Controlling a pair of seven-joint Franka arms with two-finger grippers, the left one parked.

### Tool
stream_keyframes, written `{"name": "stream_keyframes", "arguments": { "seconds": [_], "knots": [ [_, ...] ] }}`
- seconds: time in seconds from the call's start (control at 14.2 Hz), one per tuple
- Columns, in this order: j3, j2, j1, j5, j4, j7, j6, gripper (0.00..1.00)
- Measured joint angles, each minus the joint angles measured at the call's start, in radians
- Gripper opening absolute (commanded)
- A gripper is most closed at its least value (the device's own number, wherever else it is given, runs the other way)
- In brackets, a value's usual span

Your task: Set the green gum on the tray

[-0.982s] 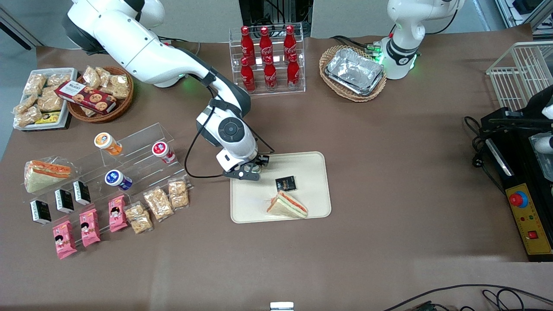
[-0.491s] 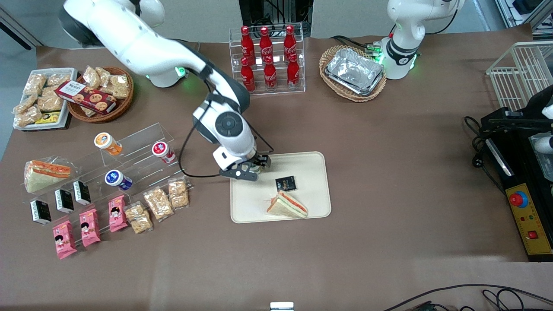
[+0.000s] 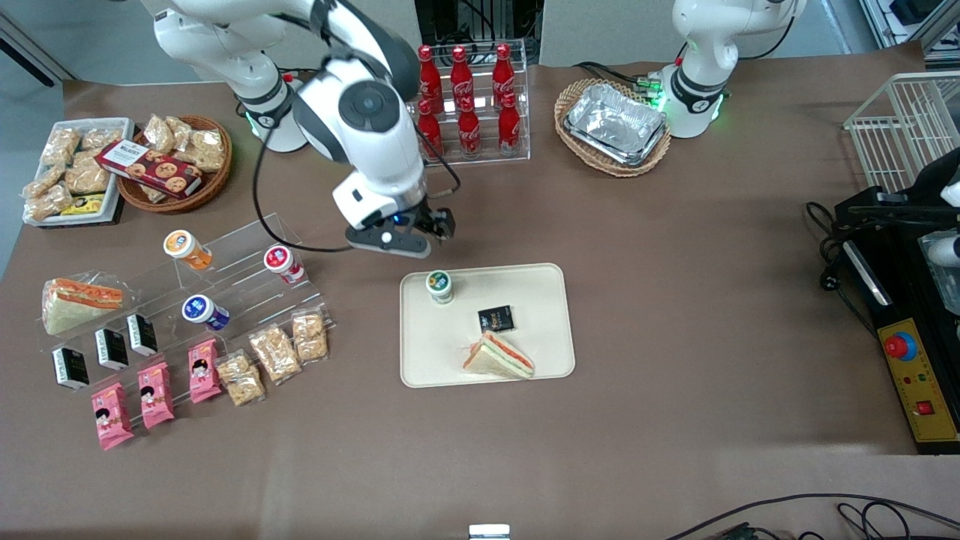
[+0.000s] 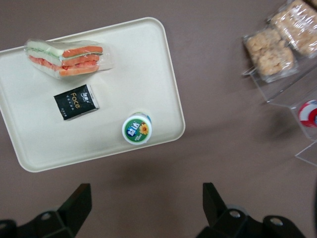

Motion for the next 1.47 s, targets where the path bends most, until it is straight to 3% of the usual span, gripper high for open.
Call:
{"name": "stream_keyframes", "arguments": {
  "seconds": [0.35,0.49,0.7,0.84,1.19,1.47],
  "knots": [
    [-0.007,-0.061,-0.087,0.055,0.092,-0.157,-0.212,1.0],
    [-0.011,-0.119,-0.184,0.118,0.107,-0.272,-0.282,1.0],
    [-0.032,-0.2,-0.332,0.149,0.112,-0.467,-0.382,1.0],
    [-0.107,-0.238,-0.358,0.152,0.112,-0.582,-0.427,1.0],
    [-0.392,-0.285,-0.363,0.155,0.112,-0.914,-0.481,1.0],
    [-0.523,-0.286,-0.369,0.156,0.11,-1.002,-0.482,1.0]
  ]
}}
